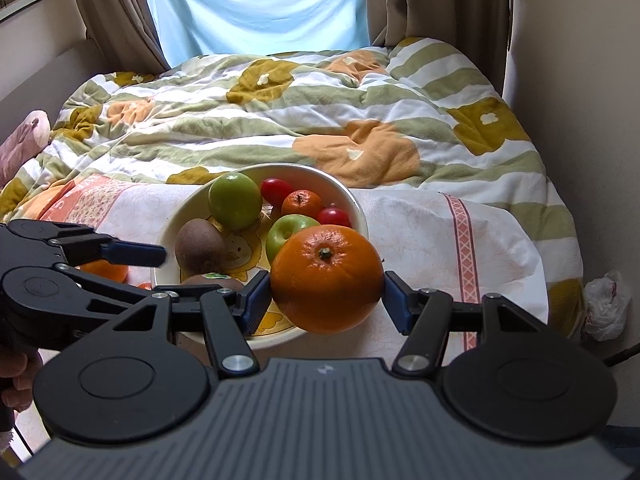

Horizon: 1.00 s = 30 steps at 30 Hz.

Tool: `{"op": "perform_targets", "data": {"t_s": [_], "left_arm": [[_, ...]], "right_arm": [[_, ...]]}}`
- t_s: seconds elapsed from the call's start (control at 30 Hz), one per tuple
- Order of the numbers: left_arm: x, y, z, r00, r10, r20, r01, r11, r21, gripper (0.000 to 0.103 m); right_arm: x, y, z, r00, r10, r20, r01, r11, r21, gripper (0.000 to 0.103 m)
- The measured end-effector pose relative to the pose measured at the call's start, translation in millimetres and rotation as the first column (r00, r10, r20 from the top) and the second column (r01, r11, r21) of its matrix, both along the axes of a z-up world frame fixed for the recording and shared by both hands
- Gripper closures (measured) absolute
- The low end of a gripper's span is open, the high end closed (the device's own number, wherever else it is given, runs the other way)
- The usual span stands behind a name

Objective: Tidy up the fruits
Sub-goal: 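Lower the kiwi and orange into the bowl and open both tools, then withdraw both tools from the bowl toward the last orange and mandarin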

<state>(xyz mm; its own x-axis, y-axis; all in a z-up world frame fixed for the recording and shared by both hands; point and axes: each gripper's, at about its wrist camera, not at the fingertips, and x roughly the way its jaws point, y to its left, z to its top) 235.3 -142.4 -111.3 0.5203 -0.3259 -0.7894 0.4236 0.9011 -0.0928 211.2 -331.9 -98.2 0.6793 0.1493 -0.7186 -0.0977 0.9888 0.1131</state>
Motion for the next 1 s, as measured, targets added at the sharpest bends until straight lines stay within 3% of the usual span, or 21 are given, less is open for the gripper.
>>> {"op": "perform_targets", "data": {"t_s": [0.13, 0.6, 1.0], "left_arm": [[-3.2, 15.5, 7.2, 0.999, 0.032, -0.001, -0.032, 0.999, -0.03, 0.008], [-32.4, 52.7, 27.7, 0.99, 0.118, 0.072, -0.118, 0.993, -0.012, 0.007], [-42.3, 76.8, 30.8, 0.98, 0.178, 0.094, -0.178, 0.984, -0.012, 0.007]], "right_arm": [[-0.5, -0.6, -0.1, 1.0, -0.002, -0.003, 0.002, 1.0, 0.0, 0.028], [6.9, 22.1, -7.7, 0.999, 0.041, -0.026, -0.039, 0.997, 0.068, 0.028], [16.8, 35.2, -20.5, 0.998, 0.04, -0.053, -0.036, 0.997, 0.069, 0.026]]}}
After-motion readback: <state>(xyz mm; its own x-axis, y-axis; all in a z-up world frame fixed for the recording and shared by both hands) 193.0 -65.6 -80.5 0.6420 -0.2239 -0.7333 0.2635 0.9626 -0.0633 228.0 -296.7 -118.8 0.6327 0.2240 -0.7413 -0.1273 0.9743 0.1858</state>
